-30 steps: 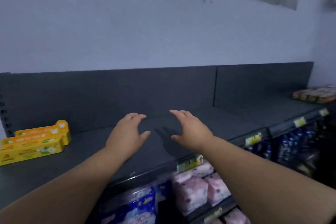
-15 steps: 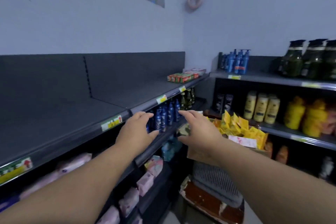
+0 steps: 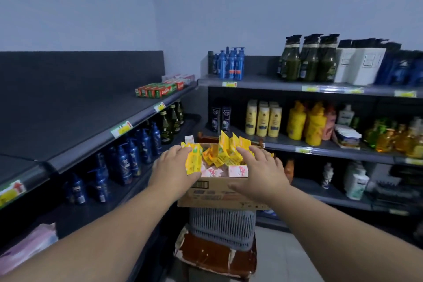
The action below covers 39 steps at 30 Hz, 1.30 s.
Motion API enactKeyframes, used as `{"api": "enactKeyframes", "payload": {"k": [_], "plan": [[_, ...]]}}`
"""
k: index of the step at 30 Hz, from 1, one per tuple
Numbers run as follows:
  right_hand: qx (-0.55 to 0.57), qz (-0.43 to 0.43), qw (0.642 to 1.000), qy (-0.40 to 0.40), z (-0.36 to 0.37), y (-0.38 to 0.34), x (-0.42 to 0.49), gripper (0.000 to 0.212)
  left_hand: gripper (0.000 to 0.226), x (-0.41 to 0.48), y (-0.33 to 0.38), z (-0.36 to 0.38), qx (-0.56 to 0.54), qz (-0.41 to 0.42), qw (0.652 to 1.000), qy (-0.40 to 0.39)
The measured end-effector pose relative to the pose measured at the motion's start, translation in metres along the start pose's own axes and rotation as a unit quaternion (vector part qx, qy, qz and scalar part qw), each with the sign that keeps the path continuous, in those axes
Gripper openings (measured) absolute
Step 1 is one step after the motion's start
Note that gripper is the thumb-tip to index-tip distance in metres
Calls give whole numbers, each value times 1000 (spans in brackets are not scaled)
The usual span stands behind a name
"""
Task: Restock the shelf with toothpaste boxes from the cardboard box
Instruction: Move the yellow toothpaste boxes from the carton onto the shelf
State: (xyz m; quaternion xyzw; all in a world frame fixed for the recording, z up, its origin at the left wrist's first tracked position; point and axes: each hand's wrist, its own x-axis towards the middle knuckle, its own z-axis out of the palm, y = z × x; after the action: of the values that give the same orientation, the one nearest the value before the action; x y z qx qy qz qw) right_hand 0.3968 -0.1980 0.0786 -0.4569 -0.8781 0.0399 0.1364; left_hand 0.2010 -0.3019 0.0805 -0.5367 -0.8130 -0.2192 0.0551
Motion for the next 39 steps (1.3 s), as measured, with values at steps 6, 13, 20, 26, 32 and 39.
{"api": "enactKeyframes", "payload": {"k": [6,13,20,26,32,39], "plan": [[-7,43,999,-17,37,6,75,93,74,80,-39,47,-14,-8,999,-43],[-4,69,997,-43,71,-9,161,94,69,161,-96,79,-40,-21,997,-69],[-3,87,995,-51,97,5,217,92,69,204,-107,117,-68,-20,993,-99],[5,92,994,-53,108,27,257,91,65,232,-90,150,-97,-10,990,-99],[46,85,992,-79,107,62,287,82,57,258,-38,181,-147,17,984,-96],[71,55,990,-111,112,96,319,65,47,298,-12,206,-108,104,978,-146]]}}
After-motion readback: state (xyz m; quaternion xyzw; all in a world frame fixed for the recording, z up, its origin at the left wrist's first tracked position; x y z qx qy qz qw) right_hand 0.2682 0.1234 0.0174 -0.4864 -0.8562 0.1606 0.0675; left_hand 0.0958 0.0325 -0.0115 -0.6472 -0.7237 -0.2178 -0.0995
